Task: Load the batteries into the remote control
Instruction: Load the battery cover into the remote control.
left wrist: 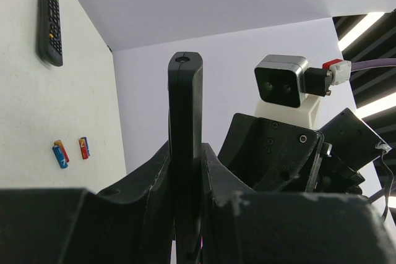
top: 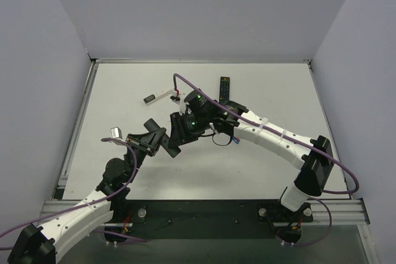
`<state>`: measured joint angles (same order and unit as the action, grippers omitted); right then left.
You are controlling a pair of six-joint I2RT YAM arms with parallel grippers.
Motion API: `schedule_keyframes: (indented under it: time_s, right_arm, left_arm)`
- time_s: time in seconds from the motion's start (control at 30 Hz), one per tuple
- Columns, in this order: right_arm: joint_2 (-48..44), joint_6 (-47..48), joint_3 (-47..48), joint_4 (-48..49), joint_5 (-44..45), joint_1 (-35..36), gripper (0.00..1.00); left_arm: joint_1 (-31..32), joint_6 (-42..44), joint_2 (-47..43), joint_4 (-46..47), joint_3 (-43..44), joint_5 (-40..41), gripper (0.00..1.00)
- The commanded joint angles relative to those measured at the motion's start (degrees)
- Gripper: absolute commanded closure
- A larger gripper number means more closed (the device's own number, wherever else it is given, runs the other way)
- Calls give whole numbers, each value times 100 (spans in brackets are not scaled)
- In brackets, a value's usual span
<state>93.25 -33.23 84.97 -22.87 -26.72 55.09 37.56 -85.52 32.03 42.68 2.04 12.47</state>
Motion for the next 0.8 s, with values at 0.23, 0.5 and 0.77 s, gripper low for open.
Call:
schedule_keyframes:
  time_s: [0.23,0.5,0.77]
  right_arm:
    - [9,-25,-59,134,448,54,72]
    - [-141,1,-94,187,677,10,71]
    - [-194,-122,-323,204,782,-33,68]
  left_arm:
    - [76,-35,-83,558,-240,-104,100]
    - [76,-114,-127,531,-336,-96,100]
    - [85,-71,-443,356,-354,54,100]
